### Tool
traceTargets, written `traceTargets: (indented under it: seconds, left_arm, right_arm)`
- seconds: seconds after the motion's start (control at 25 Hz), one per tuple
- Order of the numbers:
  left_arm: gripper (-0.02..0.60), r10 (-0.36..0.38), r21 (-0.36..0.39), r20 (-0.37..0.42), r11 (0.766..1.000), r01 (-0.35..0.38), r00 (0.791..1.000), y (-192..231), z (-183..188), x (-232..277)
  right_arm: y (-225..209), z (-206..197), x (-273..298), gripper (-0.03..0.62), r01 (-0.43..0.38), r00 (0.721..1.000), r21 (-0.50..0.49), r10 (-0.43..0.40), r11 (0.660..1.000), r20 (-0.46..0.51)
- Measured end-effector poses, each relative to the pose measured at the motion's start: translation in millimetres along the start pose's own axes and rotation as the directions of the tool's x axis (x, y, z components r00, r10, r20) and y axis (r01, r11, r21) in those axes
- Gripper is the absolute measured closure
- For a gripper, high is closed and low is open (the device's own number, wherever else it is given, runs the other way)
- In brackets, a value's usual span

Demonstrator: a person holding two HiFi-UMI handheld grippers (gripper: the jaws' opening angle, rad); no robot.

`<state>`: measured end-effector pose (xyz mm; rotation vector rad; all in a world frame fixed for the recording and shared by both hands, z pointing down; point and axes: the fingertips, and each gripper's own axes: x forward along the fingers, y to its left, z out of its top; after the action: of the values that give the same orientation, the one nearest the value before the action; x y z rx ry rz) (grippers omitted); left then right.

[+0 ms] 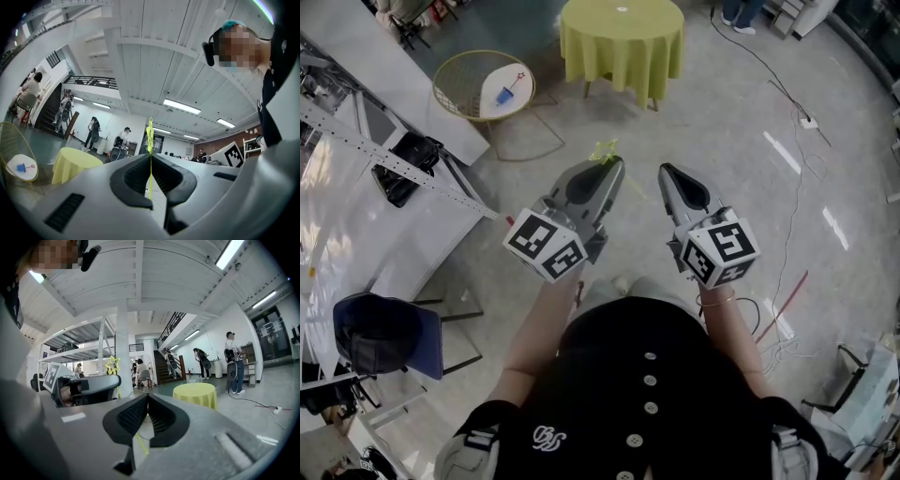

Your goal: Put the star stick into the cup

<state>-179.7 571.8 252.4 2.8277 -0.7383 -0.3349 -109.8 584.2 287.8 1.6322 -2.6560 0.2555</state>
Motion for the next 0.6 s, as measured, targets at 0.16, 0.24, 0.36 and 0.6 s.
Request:
traceTargets:
  seconds: [0.16, 0.24, 0.36, 0.6]
  left_arm:
    - [0.566, -0.015, -0.014, -0.010, 1.000, 0.015, 1.000, 6.7, -2.2, -2.7]
    - [0.566, -0.019, -0.013, -0.004, 1.000, 0.019, 1.000, 15.2, -2.1, -2.8]
    - [0.566, -0.013, -0.024, -0.014, 1.000, 0.013, 1.000, 26.5, -1.5, 0.6]
    - [0.566, 0.002, -0.031, -0.032, 1.000, -0.003, 0.999, 49.8, -2.6, 16.9]
  right_arm:
    - [1.8, -4.8, 8.1, 0.589, 0.007, 1.000, 0.003, -0.007, 1.000, -0.012]
    - [2.5, -3.2, 14.8, 0.589, 0.011, 1.000, -0.001, -0.011, 1.000, -0.008]
    - [-0.4, -3.7, 22.2, 0.589, 0.015, 1.000, 0.008, -0.014, 1.000, -0.008]
    - [-25.2, -8.0, 42.7, 0.589, 0.016, 0.999, 0.026, -0.015, 1.000, -0.030]
